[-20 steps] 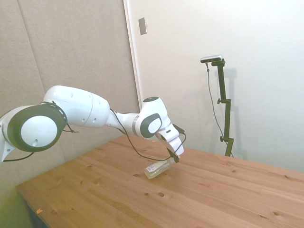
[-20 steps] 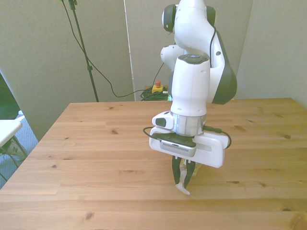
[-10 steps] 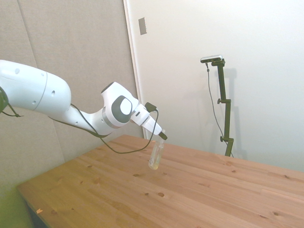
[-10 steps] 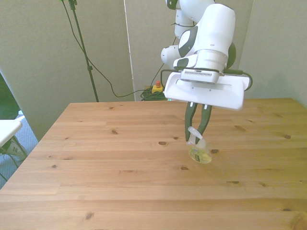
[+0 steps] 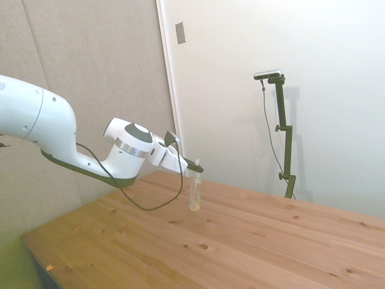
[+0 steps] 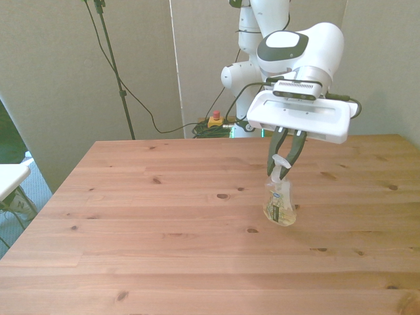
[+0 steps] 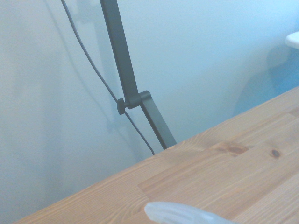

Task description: Stand the sanitizer

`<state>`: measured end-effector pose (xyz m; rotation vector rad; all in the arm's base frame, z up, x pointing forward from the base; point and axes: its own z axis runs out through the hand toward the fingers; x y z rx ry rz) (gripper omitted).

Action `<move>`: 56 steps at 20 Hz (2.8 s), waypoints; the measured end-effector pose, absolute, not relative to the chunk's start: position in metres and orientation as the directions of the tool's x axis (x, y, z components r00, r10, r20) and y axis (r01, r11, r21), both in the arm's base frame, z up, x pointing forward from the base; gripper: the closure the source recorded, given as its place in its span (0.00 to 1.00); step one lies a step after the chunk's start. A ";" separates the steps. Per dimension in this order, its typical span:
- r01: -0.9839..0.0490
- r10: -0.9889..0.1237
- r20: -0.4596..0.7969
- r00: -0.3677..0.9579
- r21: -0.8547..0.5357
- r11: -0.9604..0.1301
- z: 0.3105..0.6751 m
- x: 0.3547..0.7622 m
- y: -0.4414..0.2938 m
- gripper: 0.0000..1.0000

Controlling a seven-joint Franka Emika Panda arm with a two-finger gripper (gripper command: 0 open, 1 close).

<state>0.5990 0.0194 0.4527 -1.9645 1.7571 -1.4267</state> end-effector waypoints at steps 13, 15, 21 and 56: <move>-0.690 -0.820 0.547 -0.168 -0.659 -0.299 0.422 0.585 0.027 0.00; -0.691 -0.820 0.548 -0.167 -0.658 -0.299 0.421 0.583 0.027 0.00; -0.696 -0.825 0.542 -0.160 -0.655 -0.295 0.420 0.575 0.028 0.00; -0.689 -0.681 0.155 0.716 -0.002 -0.725 0.436 0.420 0.011 0.00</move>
